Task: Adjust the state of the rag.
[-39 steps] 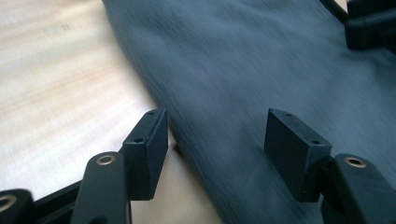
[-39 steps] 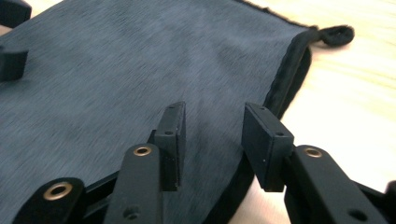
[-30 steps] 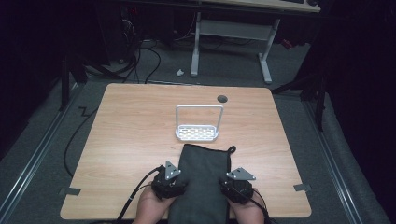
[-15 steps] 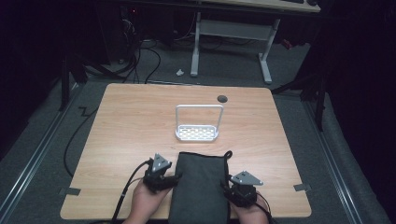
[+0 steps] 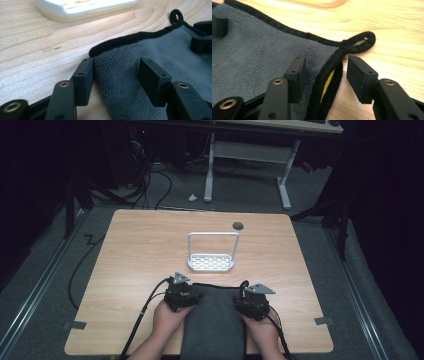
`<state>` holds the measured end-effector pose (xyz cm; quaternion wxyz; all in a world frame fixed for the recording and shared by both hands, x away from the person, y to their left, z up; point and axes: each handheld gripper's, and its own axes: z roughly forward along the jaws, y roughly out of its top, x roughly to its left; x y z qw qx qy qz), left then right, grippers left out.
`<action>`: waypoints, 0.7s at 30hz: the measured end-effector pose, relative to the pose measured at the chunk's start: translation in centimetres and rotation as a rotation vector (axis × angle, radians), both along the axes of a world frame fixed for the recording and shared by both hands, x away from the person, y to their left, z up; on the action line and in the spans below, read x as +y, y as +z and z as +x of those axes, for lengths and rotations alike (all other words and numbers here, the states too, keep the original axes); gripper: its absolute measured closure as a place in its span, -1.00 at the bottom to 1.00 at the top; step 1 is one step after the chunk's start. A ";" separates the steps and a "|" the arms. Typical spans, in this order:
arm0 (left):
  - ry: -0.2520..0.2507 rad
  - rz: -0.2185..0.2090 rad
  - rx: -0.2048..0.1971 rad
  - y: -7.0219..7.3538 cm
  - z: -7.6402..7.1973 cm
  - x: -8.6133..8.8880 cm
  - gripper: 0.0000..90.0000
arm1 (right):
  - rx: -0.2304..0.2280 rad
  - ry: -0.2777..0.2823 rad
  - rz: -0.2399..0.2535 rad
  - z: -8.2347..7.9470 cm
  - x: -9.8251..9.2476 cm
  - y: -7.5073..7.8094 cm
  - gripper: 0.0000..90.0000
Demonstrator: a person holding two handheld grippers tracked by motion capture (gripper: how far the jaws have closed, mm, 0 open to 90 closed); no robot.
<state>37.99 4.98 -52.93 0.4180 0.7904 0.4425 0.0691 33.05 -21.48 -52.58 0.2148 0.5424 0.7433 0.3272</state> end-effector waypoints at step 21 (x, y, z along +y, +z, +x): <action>-0.002 -0.025 -0.006 -0.3 -0.3 -0.3 0.39 | 0.019 -0.009 0.024 -0.5 0.7 -0.1 0.49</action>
